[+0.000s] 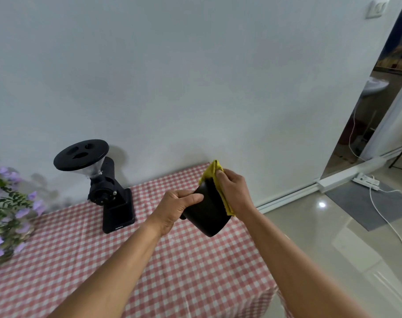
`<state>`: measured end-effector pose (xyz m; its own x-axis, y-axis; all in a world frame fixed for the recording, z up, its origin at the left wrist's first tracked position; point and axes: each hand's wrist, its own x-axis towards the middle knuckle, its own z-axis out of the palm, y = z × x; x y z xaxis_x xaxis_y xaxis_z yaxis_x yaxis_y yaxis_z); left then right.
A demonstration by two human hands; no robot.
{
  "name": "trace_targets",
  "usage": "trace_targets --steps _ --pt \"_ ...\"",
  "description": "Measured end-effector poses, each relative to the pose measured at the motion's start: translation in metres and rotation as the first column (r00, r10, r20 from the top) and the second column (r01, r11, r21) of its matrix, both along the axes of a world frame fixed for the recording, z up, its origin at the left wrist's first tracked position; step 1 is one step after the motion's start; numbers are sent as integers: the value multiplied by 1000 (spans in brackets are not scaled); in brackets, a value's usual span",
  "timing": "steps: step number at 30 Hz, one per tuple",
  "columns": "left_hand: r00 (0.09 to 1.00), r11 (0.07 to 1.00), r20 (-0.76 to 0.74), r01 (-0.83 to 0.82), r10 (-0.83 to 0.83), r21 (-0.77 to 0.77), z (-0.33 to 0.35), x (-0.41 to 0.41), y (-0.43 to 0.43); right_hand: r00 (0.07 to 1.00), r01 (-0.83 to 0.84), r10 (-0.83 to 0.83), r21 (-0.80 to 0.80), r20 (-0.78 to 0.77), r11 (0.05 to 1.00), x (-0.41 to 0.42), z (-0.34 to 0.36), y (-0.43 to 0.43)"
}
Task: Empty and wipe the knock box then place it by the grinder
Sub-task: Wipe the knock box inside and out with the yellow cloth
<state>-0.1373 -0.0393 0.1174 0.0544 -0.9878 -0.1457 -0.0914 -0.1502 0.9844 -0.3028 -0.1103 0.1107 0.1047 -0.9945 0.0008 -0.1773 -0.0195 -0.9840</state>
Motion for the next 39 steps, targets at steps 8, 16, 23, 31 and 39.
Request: trace_targets --steps 8,16,23,31,39 --pt "994 995 -62 -95 95 17 -1 -1 -1 981 159 -174 -169 -81 973 10 -28 29" --pt "988 988 -3 -155 155 10 2 -11 -5 970 117 -181 -344 -160 932 9 -29 31" --pt "988 990 63 -143 142 1 6 -3 -5 987 45 -105 -423 -120 905 15 -25 36" --pt "996 996 -15 -82 82 -17 8 5 1 991 77 -57 -168 120 983 8 -31 27" --pt "998 998 -47 -46 43 -47 12 3 6 946 -51 -55 314 320 948 3 -13 17"
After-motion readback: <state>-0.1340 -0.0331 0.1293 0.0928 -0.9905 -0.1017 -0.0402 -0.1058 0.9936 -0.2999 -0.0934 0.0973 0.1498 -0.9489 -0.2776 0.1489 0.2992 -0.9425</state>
